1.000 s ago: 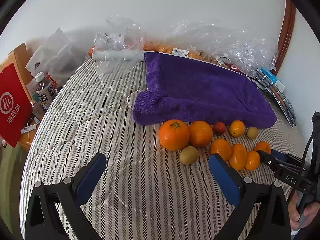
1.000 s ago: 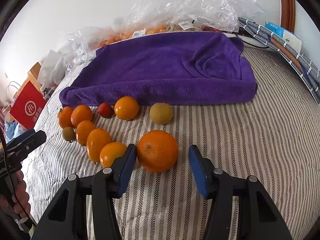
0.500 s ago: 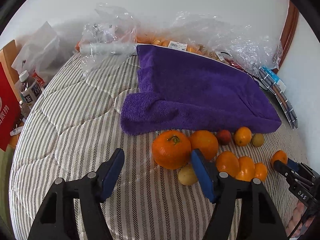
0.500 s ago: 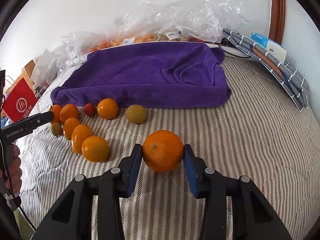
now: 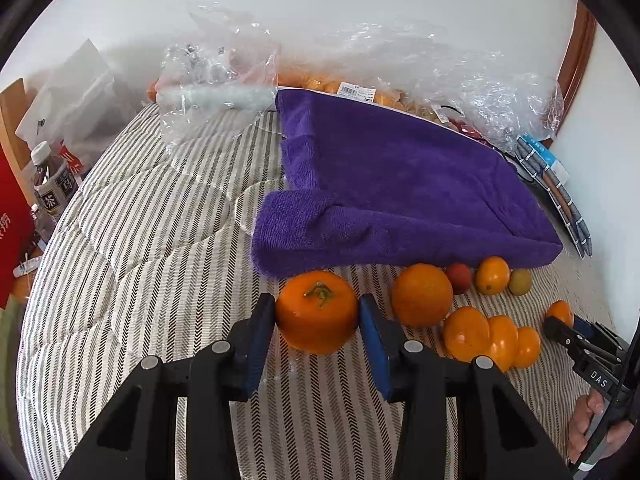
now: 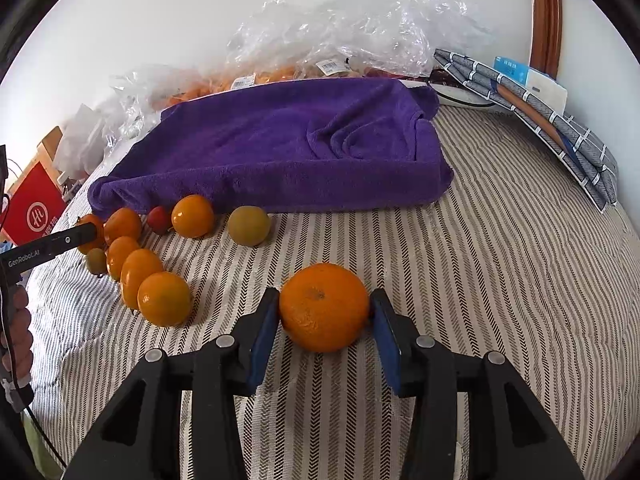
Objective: Organize fruits
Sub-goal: 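Carry the mandarin with the left tool while the right tool carries the orange over the towel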
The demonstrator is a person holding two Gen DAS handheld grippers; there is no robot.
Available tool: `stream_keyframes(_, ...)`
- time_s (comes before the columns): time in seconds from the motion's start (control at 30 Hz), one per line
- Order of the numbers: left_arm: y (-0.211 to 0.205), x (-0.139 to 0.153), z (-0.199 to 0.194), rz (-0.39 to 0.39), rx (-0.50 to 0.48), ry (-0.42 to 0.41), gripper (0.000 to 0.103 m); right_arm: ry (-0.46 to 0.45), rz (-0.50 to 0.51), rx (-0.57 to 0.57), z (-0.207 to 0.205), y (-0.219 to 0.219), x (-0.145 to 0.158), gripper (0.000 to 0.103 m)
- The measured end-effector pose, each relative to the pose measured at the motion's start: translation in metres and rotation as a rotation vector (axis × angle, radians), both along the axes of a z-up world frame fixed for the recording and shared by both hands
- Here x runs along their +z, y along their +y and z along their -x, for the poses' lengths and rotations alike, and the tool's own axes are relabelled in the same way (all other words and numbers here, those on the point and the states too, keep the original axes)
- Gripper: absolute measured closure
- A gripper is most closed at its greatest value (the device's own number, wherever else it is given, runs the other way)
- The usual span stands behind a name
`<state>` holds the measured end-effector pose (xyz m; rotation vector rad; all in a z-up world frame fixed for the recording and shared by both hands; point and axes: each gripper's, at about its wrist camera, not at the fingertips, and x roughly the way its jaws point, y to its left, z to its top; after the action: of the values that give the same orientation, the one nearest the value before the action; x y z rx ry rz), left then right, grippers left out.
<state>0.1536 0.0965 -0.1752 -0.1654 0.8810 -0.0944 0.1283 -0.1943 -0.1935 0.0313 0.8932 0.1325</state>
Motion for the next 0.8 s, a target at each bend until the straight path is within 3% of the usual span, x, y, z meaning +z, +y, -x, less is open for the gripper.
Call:
stream_keyframes(0.3, -0.005, -0.012, 0.003, -0.053, -0.007, -0.017, 0.055, 0.004, 0.043, 0.01, -0.002, 0.004, -0.002, 0.057)
stream_keyframes(0.67, 0.002, -0.012, 0.004, -0.006, 0.004, -0.021, 0.055, -0.004, -0.01, 0.0, 0.001, -0.002, -0.002, 0.057)
stream_keyframes(0.8, 0.0, -0.011, 0.005, 0.007, -0.013, -0.027, 0.062, -0.018, 0.012, 0.009, 0.003, 0.002, -0.001, 0.061)
